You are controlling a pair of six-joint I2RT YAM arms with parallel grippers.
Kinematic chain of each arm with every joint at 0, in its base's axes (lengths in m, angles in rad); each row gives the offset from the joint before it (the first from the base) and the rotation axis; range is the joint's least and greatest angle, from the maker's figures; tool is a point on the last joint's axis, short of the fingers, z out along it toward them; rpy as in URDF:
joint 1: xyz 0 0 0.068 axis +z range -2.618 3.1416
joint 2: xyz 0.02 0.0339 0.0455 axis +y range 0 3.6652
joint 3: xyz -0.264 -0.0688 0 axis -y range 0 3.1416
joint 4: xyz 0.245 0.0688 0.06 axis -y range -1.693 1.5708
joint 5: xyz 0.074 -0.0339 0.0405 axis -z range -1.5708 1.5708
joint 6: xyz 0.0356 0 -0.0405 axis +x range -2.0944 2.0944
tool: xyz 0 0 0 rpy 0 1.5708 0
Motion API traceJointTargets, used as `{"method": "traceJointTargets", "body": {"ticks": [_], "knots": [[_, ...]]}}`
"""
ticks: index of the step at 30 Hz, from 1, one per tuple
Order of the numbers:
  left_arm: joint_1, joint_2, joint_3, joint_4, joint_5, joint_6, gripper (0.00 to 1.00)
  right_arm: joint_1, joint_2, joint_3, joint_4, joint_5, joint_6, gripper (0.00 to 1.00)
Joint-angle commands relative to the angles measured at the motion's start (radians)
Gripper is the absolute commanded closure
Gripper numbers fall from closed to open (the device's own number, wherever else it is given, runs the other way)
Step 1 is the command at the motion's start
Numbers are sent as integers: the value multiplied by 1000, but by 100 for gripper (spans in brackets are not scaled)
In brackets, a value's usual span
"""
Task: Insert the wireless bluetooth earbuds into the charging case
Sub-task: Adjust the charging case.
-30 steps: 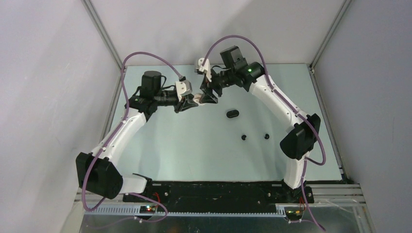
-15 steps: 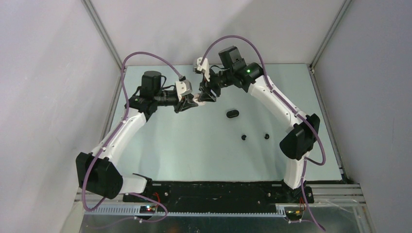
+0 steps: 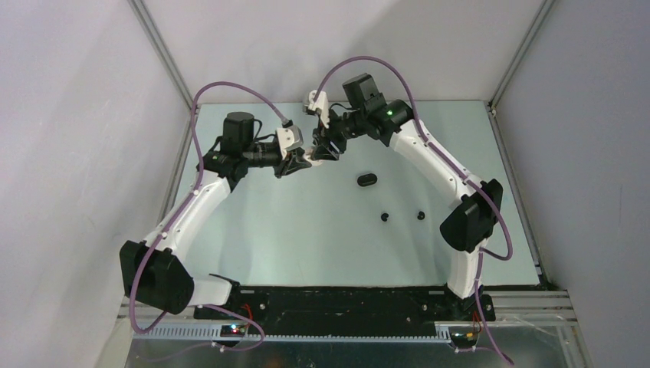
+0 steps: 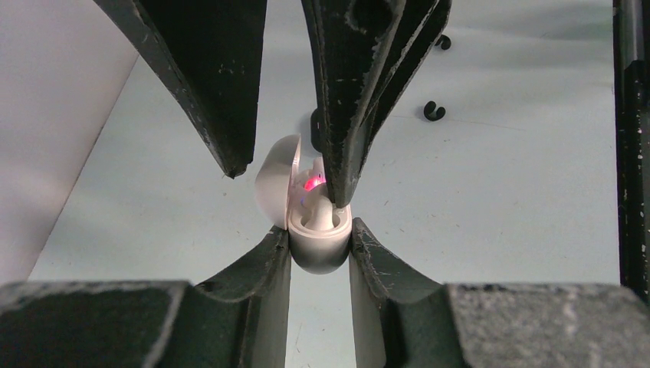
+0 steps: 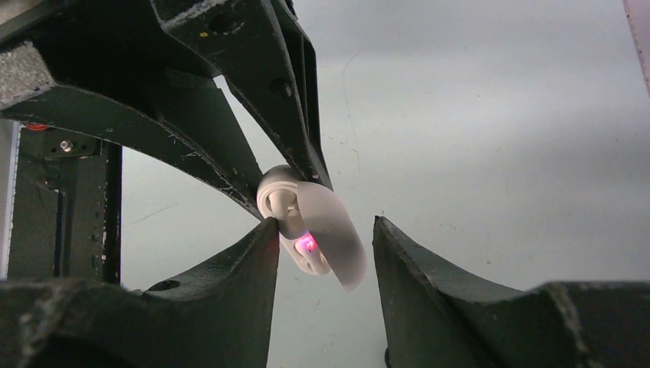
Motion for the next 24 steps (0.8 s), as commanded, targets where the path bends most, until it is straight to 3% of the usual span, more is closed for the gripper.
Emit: {"method": "traceJointTargets", "body": {"ticks": [1,24], "knots": [[-8,-17,33,11,58,5,100,2,15,33,68,56,26,49],[-8,-5,39,11,52,2,100,3,34,37,102,101,75,55]]}}
